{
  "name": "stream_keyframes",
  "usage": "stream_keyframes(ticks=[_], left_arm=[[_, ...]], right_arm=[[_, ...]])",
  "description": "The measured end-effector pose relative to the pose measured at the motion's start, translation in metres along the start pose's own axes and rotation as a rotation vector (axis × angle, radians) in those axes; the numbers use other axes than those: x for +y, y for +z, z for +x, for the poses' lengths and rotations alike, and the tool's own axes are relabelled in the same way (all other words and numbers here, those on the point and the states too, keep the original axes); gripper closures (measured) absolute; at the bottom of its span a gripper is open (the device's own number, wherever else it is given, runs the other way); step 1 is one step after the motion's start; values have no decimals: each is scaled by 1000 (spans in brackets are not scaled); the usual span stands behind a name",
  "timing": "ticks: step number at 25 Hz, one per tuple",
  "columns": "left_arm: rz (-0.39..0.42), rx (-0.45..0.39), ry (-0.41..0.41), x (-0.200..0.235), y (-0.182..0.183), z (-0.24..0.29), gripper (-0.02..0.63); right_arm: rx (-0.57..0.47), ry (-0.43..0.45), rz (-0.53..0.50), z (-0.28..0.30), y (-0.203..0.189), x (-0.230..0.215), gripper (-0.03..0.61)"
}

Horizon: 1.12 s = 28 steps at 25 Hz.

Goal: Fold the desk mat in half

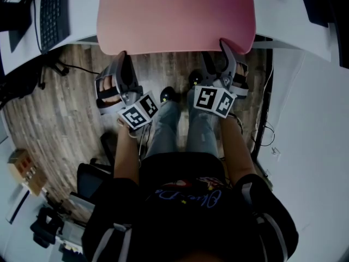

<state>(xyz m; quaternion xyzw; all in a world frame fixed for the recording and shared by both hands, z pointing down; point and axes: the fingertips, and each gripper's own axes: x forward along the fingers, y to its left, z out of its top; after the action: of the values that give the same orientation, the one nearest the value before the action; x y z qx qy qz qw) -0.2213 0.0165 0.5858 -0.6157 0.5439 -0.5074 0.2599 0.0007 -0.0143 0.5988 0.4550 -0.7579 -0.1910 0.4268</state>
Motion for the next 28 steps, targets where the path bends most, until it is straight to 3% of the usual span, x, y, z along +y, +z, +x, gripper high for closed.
stream_keyframes(ticks=[4,9,11,21,28], left_arm=[[-12,-12,8,7,6,-4,595],[-19,-15,5,14,9,-8,595],[-19,-15,3,17,11,-9,595],[16,-69,21,61,30,-10,595],[-6,-98,-59,80,29,1,597]], right_arm=[[1,-16,-5,1,-2,-7,344],[-25,-5,-39,-11,6,-7,514],[-33,-12,-35,-18,11,-14,548],[-17,20,-37,-40,40,-52,565],[-5,27,-71,-35,70,-79,565]])
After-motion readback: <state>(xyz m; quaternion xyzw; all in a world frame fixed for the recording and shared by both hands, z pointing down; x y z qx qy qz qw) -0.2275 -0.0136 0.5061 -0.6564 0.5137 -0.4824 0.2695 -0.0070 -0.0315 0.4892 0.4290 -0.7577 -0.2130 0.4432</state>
